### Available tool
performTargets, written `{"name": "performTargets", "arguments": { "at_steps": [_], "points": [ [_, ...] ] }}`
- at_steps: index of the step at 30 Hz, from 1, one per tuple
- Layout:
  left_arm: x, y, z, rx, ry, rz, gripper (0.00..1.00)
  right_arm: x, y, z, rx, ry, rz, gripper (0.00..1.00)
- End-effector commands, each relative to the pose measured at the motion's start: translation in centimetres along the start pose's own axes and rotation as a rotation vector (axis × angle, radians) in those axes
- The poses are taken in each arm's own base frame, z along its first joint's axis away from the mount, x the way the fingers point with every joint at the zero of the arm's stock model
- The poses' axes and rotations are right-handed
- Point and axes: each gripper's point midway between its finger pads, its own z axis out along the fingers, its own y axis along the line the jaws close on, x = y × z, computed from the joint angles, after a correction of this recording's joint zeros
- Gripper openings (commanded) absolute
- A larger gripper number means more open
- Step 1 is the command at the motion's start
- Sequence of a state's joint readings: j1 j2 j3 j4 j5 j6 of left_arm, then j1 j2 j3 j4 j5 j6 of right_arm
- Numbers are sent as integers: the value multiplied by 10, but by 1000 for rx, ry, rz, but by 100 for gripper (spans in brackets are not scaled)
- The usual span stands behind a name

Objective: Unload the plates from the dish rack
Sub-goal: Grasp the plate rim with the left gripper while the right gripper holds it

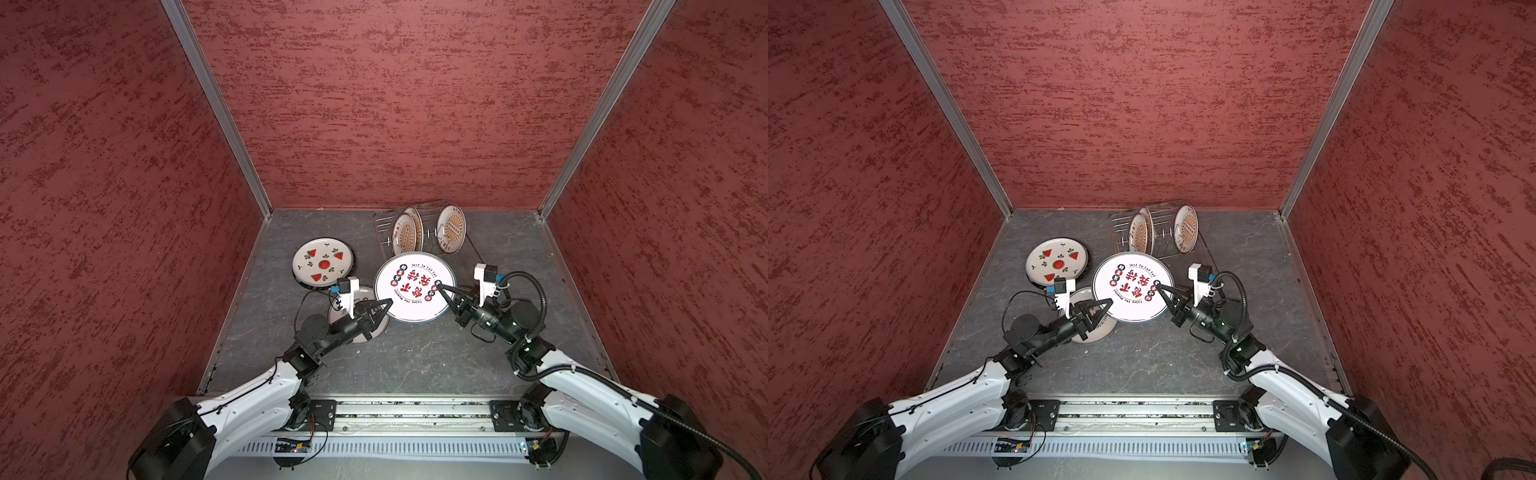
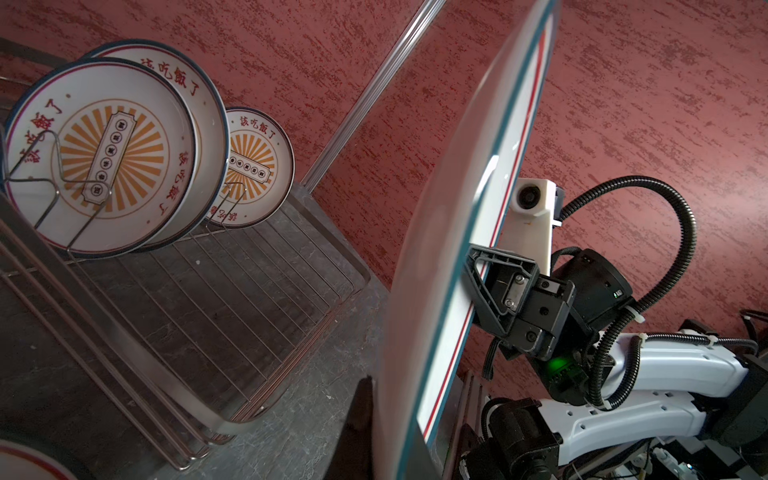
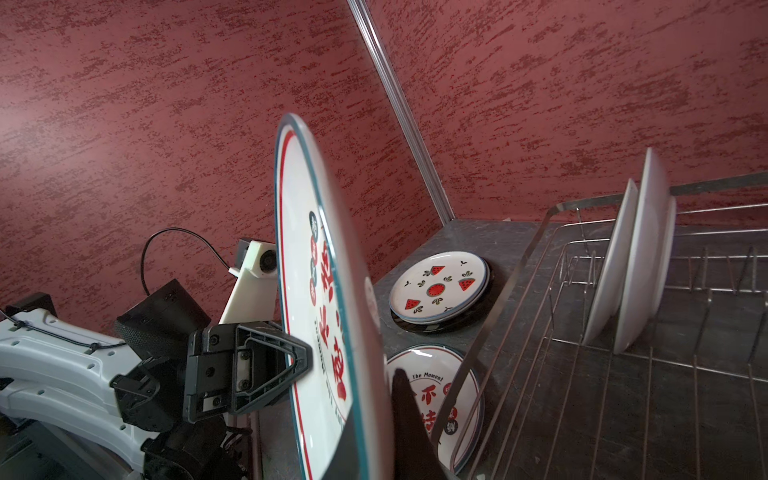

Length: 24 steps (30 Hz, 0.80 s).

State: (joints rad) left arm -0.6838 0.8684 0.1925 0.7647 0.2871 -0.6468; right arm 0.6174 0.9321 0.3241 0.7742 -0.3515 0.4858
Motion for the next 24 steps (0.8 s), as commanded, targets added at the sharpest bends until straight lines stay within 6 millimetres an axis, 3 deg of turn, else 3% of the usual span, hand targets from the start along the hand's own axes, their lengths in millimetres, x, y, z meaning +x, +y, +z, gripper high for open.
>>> {"name": "performTargets", "arguments": {
  "at_steps": [1, 11, 13, 14, 19, 24],
  "points": [
    [-11, -24, 4, 84, -11, 15, 3, -15, 7, 1, -22, -64, -55, 3],
    [-11, -22, 4, 77, -12, -11, 0, -7, 5, 5, -25, -41, -64, 9],
    [-11, -21, 4, 73, -18, -20, 0, -5, 7, 6, -42, -28, -65, 21],
    [-12, -20, 3, 66, -23, -24, 0, -3, 9, 7, -53, -19, -62, 32],
    [-14, -19, 0, 55, -36, -27, 0, 1, 9, 11, -62, 11, -34, 99],
    [-15, -17, -2, 47, -47, -31, 0, 2, 3, 13, -31, 9, -23, 99]
  ]
}}
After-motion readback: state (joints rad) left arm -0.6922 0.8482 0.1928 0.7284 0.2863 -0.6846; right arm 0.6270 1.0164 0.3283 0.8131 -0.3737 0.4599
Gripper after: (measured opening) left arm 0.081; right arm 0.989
